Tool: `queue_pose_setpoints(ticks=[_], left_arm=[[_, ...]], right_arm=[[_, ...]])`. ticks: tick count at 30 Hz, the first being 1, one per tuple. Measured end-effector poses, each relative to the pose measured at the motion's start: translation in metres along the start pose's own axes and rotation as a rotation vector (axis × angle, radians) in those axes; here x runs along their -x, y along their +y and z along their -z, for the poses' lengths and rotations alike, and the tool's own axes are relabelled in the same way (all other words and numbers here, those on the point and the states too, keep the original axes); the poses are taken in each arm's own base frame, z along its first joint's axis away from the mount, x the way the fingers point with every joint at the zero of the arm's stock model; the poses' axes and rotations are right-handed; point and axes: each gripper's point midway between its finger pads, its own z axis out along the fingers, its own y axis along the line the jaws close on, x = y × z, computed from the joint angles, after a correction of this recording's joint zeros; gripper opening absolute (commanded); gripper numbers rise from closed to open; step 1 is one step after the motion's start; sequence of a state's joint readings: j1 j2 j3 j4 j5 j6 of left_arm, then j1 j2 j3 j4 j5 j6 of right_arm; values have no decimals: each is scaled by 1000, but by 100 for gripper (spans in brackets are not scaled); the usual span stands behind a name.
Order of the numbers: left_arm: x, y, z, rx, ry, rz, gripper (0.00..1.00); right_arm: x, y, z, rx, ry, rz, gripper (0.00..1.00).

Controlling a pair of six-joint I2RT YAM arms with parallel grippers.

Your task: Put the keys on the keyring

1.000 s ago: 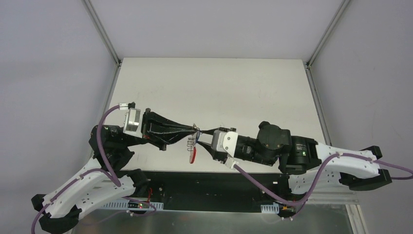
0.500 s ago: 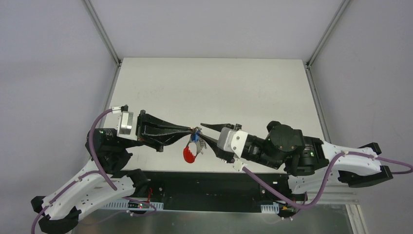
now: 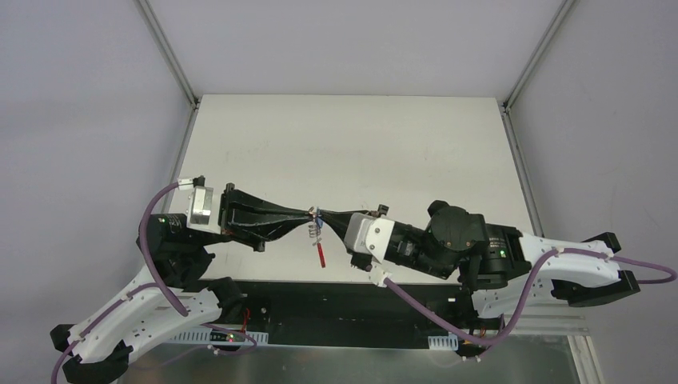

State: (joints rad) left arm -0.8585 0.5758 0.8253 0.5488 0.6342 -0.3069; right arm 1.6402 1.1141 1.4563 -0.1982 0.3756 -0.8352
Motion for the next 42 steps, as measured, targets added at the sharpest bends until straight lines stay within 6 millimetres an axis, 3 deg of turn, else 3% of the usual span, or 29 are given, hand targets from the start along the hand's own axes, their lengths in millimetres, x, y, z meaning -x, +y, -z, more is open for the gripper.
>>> queue_pose_setpoints(ticks=[4, 35, 36, 42], left_arm=[[2, 0, 1, 6, -6, -2, 0], [1, 6, 1, 42, -10, 2, 0], [1, 7, 1, 43, -10, 2, 0], [2, 9, 1, 55, -13, 1, 0]], right_arm=[[2, 3, 0, 13, -8, 3, 0], [-3, 7, -1, 19, 17, 45, 0], [-4, 7, -2, 17, 19, 50, 1], [-6, 8, -4, 8, 24, 53, 30]])
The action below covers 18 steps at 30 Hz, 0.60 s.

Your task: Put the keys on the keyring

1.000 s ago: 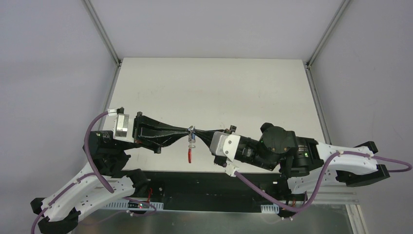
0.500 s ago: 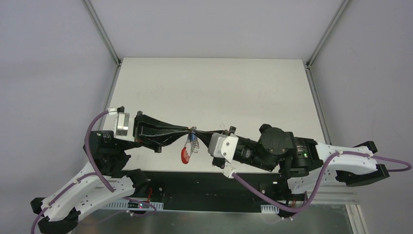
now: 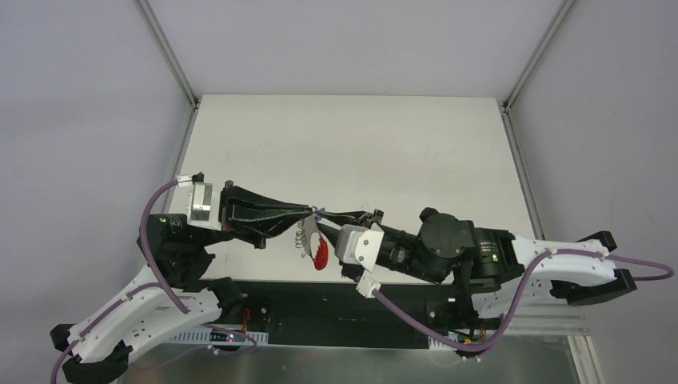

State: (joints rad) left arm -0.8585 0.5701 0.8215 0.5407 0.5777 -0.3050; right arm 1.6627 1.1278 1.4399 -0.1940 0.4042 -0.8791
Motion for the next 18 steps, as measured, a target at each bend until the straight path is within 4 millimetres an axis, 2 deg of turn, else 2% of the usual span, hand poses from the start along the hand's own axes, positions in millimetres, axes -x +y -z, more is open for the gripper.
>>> queue_pose_setpoints(ticks=[6, 12, 18], left_arm=[[-1, 3, 0, 18, 1, -2, 0], [-7, 13, 0, 62, 18, 7, 0], [-27, 33, 0, 152, 74, 26, 0]], right_arm=[[-7, 2, 8, -3, 3, -13, 38], [-7, -22, 34, -84, -19, -67, 40], [-18, -40, 54, -182, 3, -138, 50]])
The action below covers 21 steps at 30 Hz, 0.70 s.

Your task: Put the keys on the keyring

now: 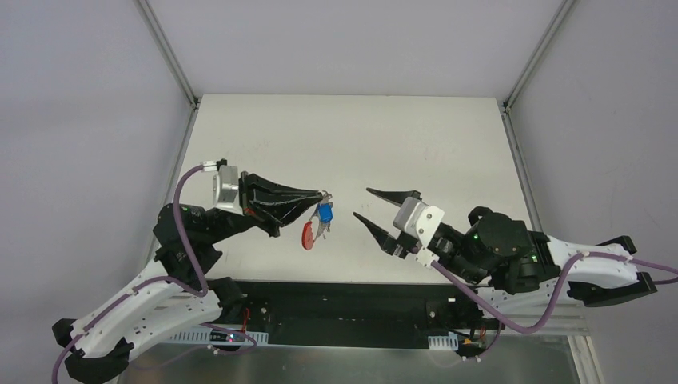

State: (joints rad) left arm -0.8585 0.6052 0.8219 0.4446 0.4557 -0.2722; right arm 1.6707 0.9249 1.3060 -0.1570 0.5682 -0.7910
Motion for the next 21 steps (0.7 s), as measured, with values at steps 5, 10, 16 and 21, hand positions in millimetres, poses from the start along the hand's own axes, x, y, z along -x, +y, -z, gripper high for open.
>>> queue_pose_setpoints(ticks=[5, 10, 16, 21], left_arm=[[-27, 28, -6, 127, 104, 48, 0], [-55, 56, -16, 251, 226, 94, 0], [-116, 87, -15, 371, 410, 147, 0], [-166, 109, -8, 458, 547, 174, 0]], right_arm=[[-19, -6, 9, -55, 56, -71, 60], [-53, -11, 20, -126, 136, -139, 68], [-109, -31, 29, -281, 283, -234, 68], [-157, -47, 33, -407, 434, -358, 66]])
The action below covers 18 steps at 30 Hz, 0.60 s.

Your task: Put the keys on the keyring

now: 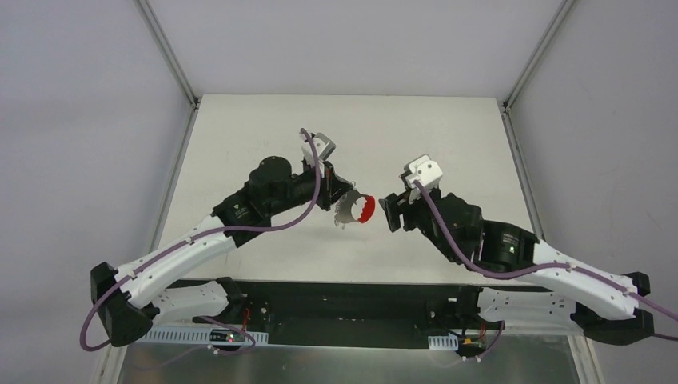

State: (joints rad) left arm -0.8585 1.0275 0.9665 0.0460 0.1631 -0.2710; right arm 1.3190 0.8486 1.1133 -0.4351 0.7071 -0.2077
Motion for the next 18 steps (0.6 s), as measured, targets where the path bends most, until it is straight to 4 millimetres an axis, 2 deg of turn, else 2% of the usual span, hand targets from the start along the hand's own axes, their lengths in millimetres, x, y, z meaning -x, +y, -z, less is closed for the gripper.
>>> queue_pose_setpoints(ticks=[3, 6, 10, 18], left_arm=[[-19, 15, -13, 60, 58, 8, 0], [-38, 31, -23, 120, 113, 21, 0], [-53, 57, -32, 197, 144, 60, 0], [-109, 120, -43, 319, 212, 235, 0]], right_arm=[[-26, -10, -14, -50, 83, -76, 67], [-63, -14, -24, -91, 179, -133, 68], [-101, -17, -31, -127, 276, -184, 69], [-140, -16, -35, -159, 368, -302, 69]])
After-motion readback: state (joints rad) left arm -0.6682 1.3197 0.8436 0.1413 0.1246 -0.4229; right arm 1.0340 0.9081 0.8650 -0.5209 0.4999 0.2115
